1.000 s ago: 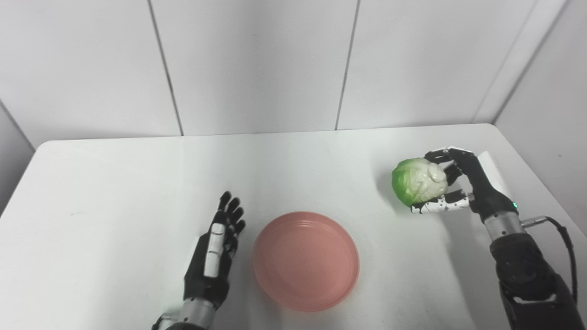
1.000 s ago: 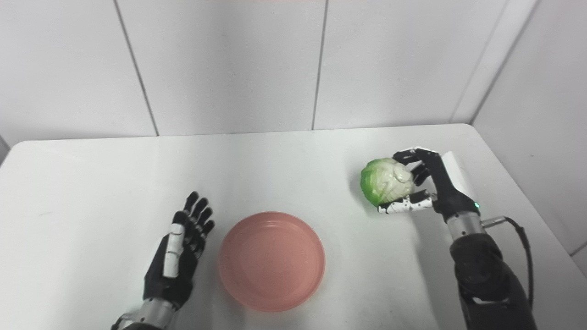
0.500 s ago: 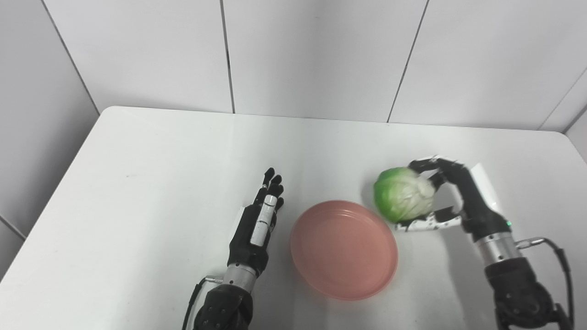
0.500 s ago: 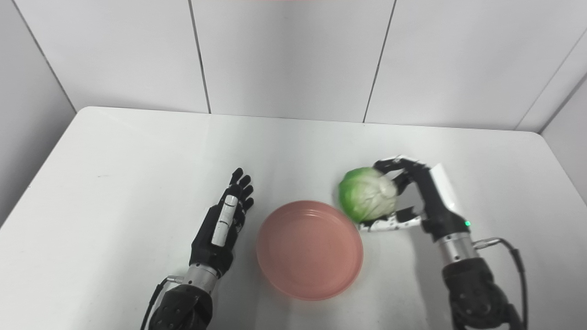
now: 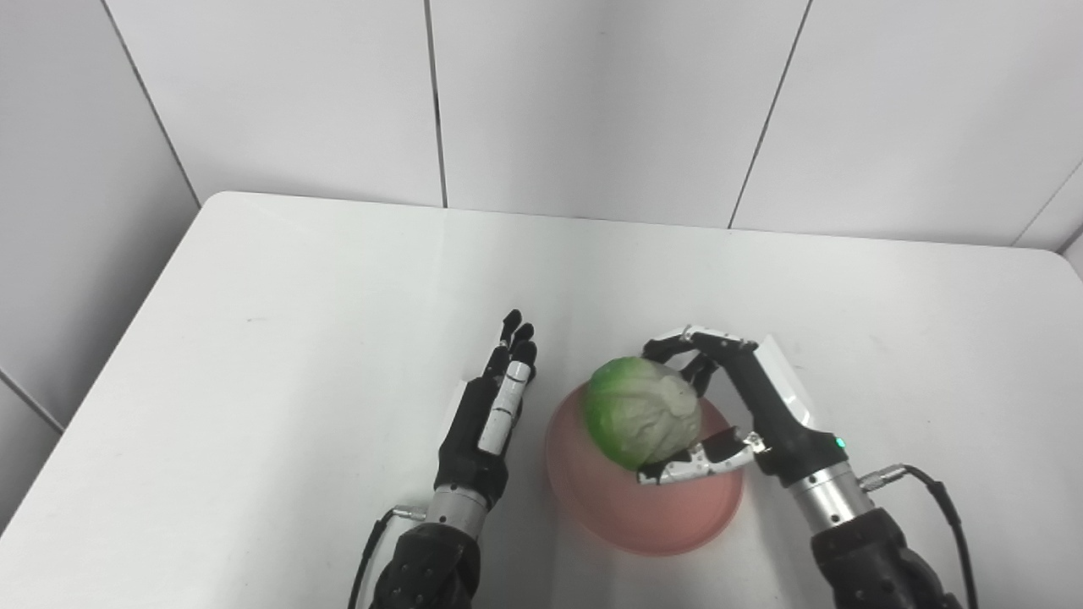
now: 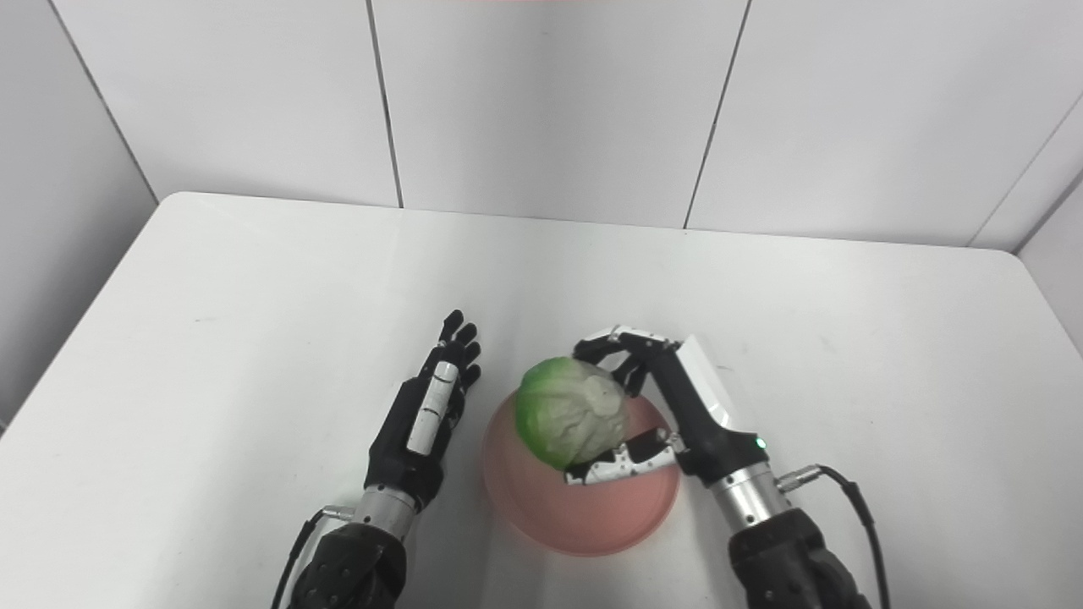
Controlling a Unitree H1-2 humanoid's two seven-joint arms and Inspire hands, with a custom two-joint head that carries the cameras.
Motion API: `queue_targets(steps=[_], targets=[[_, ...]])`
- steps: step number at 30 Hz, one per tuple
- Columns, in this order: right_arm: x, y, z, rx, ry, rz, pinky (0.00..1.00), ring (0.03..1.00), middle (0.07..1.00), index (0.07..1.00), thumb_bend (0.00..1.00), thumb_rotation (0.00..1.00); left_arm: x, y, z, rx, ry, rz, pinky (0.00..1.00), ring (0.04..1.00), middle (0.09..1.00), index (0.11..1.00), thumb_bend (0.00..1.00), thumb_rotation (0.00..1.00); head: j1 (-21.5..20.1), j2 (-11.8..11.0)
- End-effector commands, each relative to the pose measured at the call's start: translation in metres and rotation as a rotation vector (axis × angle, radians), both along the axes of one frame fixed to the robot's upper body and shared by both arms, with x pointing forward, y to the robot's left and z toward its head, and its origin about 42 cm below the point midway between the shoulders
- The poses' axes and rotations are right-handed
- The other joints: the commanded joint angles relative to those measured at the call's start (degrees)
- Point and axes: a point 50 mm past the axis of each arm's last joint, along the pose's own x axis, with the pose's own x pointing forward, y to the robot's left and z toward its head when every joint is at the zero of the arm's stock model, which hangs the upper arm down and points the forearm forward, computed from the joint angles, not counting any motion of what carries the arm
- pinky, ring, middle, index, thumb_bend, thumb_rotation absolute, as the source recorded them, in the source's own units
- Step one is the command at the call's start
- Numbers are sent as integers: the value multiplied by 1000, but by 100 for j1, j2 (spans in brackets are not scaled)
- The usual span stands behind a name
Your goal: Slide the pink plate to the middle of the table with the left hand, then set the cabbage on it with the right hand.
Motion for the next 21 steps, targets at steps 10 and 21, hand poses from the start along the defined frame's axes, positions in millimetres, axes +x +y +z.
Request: queue_targets(steps=[10,21], targets=[[4,11,-5,-157,18,48,358,398,485,536,513,0,0,2,17,-40,-86,-22,1000,1000,1000,1000,704,877,-354,54],[13,-2,-4,-249,48,16,345,380,473,545,511,0,1,12,17,-63,-67,-42,1000,1000,1000,1000,708,872,-599,99]])
